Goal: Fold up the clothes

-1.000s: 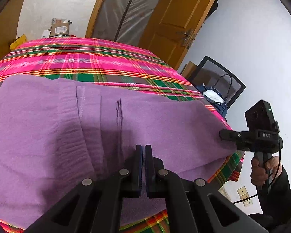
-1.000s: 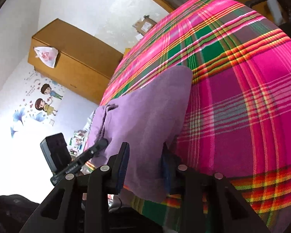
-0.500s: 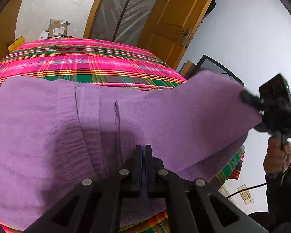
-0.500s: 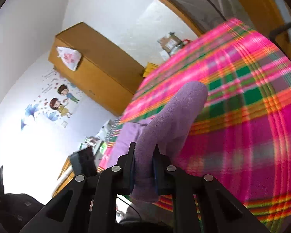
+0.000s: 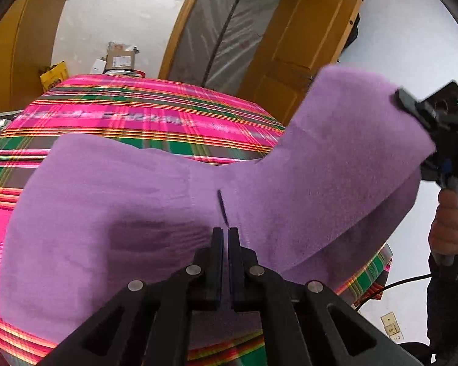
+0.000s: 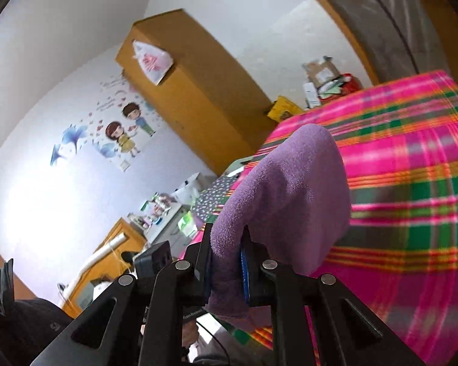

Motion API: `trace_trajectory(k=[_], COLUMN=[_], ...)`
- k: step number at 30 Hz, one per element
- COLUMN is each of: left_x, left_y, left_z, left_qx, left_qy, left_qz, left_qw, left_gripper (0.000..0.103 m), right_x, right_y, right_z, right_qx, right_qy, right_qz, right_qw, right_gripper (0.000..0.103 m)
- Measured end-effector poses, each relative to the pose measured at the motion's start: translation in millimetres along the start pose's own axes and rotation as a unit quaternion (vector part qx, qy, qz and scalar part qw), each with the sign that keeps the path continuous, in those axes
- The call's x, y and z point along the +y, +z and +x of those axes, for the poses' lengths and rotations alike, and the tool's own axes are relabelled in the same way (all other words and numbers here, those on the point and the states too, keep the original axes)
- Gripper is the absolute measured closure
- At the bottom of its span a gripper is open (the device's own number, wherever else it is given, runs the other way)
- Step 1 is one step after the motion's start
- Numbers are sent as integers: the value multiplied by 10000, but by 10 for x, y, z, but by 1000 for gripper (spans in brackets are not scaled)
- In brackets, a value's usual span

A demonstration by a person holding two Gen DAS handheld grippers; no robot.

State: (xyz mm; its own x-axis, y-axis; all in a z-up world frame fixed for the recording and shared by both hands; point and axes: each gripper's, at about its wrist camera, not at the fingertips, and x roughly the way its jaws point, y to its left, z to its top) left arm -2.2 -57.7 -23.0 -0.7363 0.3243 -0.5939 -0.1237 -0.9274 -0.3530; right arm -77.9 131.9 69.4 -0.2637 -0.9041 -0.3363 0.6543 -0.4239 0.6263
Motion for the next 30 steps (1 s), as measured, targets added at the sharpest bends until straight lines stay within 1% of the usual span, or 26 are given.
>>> trace_trajectory(k=[4, 9, 14, 17, 20, 22, 24, 25, 26, 28, 30], left_x=[62, 158, 368, 536, 706, 805, 894, 951, 998, 1087, 1159], left_y=[-19, -35, -87, -130, -179, -232, -276, -290, -306, -356, -396], left_z=[12, -86, -277, -378, -479, -567, -649, -693, -728, -810, -900], left_qx=[49, -75, -233, -288, -337, -370, -396, -410, -420, -449, -503], left_qy=[3, 76, 303, 485, 644, 772, 866, 914, 983, 1047, 1081], left_qz=[-72, -200, -474, -691, -879, -998, -1105, -1167, -1230, -1368, -1492], left_qw=[10000, 9997, 9981, 9960, 9935, 9913, 9893, 9881, 9866, 9840, 9816], left_gripper=[102, 102, 102, 102, 102, 102, 102, 102, 102, 102, 101], right_x=[138, 312, 421, 460, 467, 440, 402, 384, 371, 391, 443], right_y=[124, 280, 297, 291, 229, 159, 76, 31, -11, -57, -60], right_z=[319, 718, 1256, 1570, 1906, 2141, 2351, 2450, 2536, 2613, 2569], right_qx=[246, 553, 1051, 1355, 1680, 1919, 2120, 2205, 2272, 2334, 2245], right_qy=[117, 263, 338, 313, 302, 297, 342, 375, 413, 496, 644], right_qz=[-195, -437, -576, -611, -581, -510, -401, -339, -262, -213, -277], right_qw=[9994, 9972, 9922, 9884, 9836, 9796, 9758, 9741, 9726, 9709, 9719], right_gripper=[89, 89, 88, 88, 85, 81, 66, 63, 61, 61, 61])
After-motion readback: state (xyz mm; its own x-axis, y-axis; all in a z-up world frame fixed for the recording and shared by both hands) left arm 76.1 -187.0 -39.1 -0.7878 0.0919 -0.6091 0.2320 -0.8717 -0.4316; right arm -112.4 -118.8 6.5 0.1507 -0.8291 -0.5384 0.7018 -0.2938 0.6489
